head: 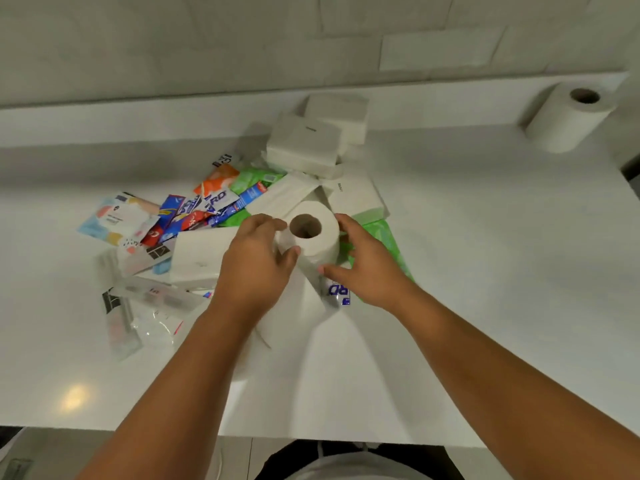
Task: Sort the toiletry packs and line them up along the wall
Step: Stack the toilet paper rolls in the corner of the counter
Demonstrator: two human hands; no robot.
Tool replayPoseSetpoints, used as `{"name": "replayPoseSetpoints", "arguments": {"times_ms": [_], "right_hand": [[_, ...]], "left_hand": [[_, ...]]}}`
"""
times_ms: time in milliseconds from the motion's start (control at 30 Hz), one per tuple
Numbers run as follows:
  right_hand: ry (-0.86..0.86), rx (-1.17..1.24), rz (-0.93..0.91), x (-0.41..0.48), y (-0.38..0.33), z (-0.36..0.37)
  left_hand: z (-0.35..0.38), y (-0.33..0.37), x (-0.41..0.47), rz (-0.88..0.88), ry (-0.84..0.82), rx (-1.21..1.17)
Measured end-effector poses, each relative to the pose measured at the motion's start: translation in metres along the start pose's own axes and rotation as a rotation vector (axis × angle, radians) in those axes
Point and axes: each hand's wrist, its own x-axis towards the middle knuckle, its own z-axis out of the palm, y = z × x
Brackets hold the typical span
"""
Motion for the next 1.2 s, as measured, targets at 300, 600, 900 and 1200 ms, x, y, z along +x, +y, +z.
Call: {"name": "replayPoseSetpoints", "arguments": {"times_ms": [300, 600, 900, 1200], "right_hand": [[0.066, 0.02, 0.089, 0.013, -0.005, 0.017], [0.121, 0.192, 0.071, -0.004, -0.022, -0.012], [0.078, 0.311, 0.098, -0.046, -0.005, -0.083], [0.115, 0.362, 0.117, -0.088, 0.026, -0.169]], "left_hand": [[0.008, -0.003, -0.002, 0.045, 0.05, -0.209], [0.003, 0.015, -0.001, 0.183, 0.101, -0.34], [0.021, 0.058, 0.014, 0.256, -0.1, -0.609], [0.071, 0.153, 0.02, 0.323, -0.321, -0.88]]}}
